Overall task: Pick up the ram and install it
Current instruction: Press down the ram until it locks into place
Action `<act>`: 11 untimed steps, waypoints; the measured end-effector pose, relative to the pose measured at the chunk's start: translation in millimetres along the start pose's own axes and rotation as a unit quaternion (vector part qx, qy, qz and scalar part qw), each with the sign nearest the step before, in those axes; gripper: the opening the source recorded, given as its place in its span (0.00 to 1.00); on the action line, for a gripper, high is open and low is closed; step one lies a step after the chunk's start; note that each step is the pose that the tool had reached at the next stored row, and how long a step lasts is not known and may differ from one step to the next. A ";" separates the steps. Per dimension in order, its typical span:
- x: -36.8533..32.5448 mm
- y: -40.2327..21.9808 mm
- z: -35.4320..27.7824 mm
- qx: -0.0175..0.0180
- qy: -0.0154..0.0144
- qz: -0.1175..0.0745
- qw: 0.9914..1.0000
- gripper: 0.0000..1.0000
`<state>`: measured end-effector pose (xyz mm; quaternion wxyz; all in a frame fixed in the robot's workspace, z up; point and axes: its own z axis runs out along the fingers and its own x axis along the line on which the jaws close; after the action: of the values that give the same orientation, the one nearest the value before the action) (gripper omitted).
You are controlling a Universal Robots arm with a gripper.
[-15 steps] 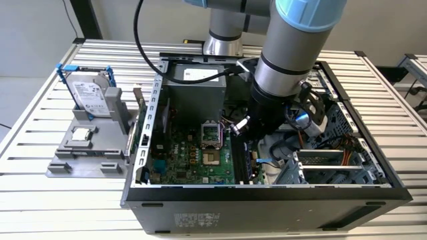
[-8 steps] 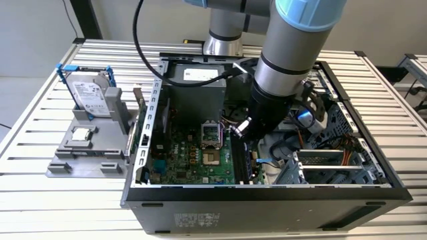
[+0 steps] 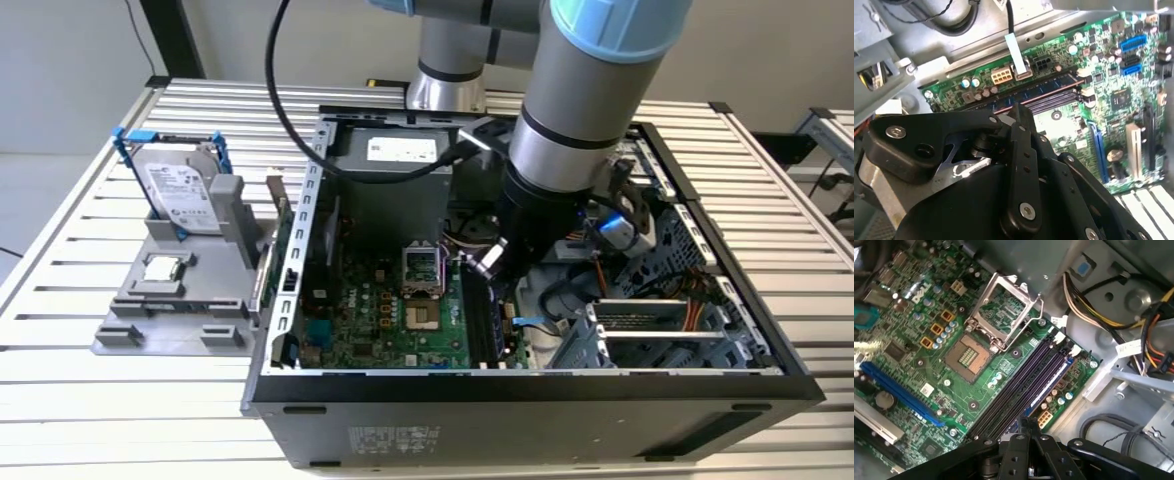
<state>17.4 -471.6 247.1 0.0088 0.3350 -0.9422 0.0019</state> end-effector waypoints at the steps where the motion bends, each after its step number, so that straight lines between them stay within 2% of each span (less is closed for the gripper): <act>1: 0.0 0.0 0.0 0.000 0.000 -0.009 1.000 0.00; 4: 0.0 0.0 0.0 0.001 0.000 -0.037 0.999 0.00; 6: 0.0 0.0 0.0 0.001 0.000 -0.055 0.999 0.00; 8: 0.0 0.0 0.0 0.001 0.000 -0.073 0.997 0.00; 11: 0.0 0.0 0.0 0.002 0.000 -0.100 0.995 0.00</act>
<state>17.4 -471.6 247.1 0.0086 0.4274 -0.9040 0.0027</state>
